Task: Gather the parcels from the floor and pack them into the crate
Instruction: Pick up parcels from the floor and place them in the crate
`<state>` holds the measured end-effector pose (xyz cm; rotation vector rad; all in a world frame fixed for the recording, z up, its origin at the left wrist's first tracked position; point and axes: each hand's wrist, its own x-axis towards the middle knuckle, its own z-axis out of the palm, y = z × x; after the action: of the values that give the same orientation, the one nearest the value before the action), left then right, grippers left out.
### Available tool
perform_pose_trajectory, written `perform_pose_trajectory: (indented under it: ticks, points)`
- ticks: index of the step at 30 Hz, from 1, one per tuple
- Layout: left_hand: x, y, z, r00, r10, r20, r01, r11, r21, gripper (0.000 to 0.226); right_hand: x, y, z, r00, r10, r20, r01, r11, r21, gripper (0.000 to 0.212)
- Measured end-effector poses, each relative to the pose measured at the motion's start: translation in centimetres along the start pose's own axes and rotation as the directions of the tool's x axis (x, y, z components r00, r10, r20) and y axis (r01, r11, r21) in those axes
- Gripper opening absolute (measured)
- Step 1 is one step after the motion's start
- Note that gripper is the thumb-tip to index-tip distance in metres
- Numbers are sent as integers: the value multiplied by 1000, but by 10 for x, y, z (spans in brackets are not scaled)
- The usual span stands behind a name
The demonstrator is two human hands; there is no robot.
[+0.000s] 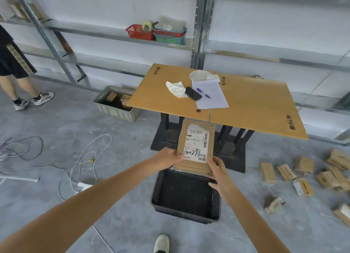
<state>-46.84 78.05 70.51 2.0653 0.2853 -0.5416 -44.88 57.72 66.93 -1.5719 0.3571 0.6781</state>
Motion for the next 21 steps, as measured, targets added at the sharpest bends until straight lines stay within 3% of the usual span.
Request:
perform_pose_trajectory:
  ticks: [5,9,16,21]
  points:
    - [52,-80,19,985,-169,23,169,986,8,40,56,64,31,987,161,8,-161,987,1,50]
    - [111,-158,60,965,-259,-47,259,966,-14,41,134,130,46,971,240,-4,-240,970,-39,54]
    - [246,-323,137,991,-121,56,106,972,208,80,325,295,62,936,348,57,-349,937,10,65]
    - [358,-452,194,986,-138,91,73,859,507,71,475,419,83,887,436,151,-449,892,60,61]
